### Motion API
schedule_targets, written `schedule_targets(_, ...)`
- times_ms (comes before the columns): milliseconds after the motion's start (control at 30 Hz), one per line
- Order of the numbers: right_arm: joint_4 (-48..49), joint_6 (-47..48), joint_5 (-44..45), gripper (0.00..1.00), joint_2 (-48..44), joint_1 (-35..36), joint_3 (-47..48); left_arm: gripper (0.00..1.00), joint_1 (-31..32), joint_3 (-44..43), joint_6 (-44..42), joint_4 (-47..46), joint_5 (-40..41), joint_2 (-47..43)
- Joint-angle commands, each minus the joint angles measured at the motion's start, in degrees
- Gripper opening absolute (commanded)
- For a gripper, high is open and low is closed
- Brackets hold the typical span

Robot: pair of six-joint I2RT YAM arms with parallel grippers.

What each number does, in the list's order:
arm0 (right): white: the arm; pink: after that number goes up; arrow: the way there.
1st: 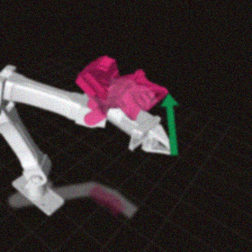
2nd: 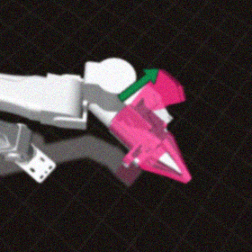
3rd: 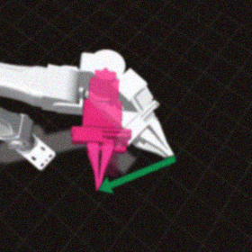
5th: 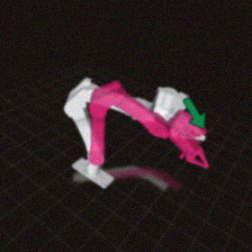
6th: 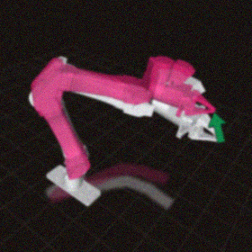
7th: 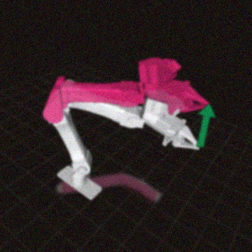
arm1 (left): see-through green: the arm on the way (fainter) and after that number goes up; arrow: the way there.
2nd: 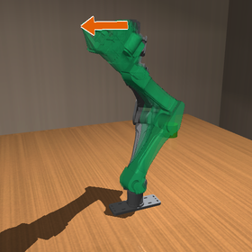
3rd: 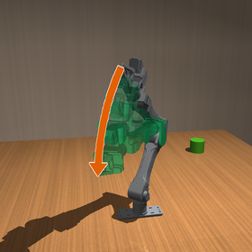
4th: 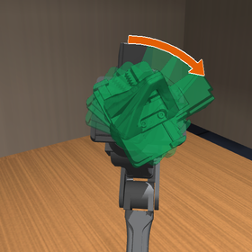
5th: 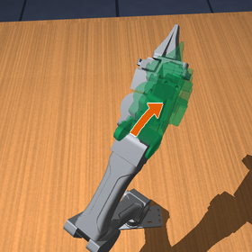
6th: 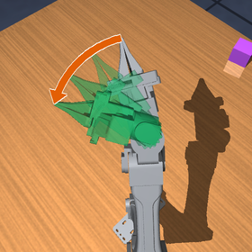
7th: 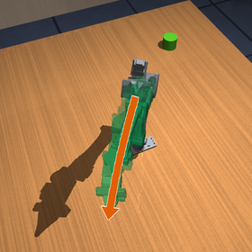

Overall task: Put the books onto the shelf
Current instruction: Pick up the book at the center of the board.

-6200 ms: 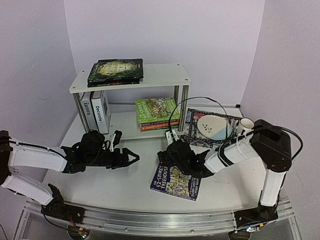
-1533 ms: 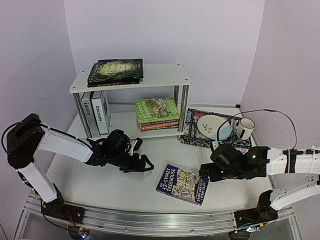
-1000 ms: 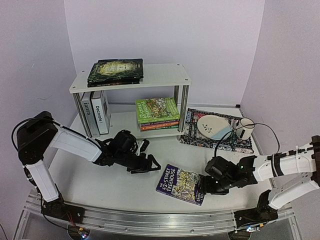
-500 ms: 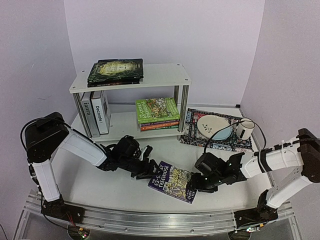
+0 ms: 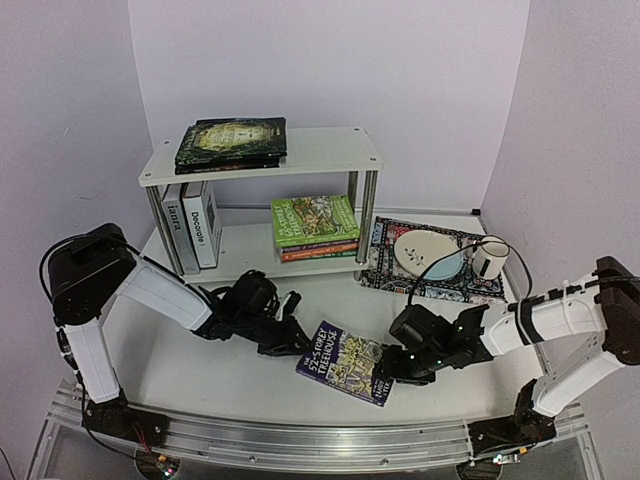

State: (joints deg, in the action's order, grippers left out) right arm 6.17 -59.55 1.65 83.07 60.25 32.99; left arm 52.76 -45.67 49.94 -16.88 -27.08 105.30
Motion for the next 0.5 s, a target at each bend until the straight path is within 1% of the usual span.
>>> schedule_targets(0, -0.40, 2.39, -1.16, 0.51, 1.68, 0.24, -0.01, 0.00, 1.56, -3.39, -1.51, -6.83, -8.30, -5.98)
schedule_targets(100, -1.55, 3.70, -0.81, 0.54, 1.51, 0.26, 0.97, 0.00, 1.17, -1.68, -2.51, -6.76, -6.35, -9.47)
schedule_targets(167, -5.56, 6.15, 1.67, 0.63, 0.92, 0.29, 2.79, 0.00, -0.35, 0.83, -1.63, -6.76, -4.62, -11.74)
schedule_targets(233, -11.39, 9.06, 6.14, 0.73, -0.32, 0.28, 5.10, 0.00, -2.88, 3.49, -0.27, -6.76, -4.44, -13.69)
schedule_targets(267, -13.45, 10.46, 7.89, 0.80, -1.20, 0.28, 5.88, 0.00, -4.28, 4.49, 0.02, -6.76, -4.78, -14.57)
schedule_targets(300, -15.12, 11.80, 9.59, 0.92, -1.96, 0.24, 6.39, 0.00, -5.15, 5.34, 0.06, -6.76, -5.00, -15.65)
schedule_targets(333, -16.16, 13.37, 10.66, 0.98, -2.71, 0.26, 6.92, 0.00, -5.79, 6.23, 0.06, -6.76, -5.15, -16.60)
schedule_targets(467, -18.56, 18.28, 12.41, 0.98, -4.16, 0.27, 8.88, 0.00, -7.44, 8.31, -0.03, -6.76, -5.22, -19.71)
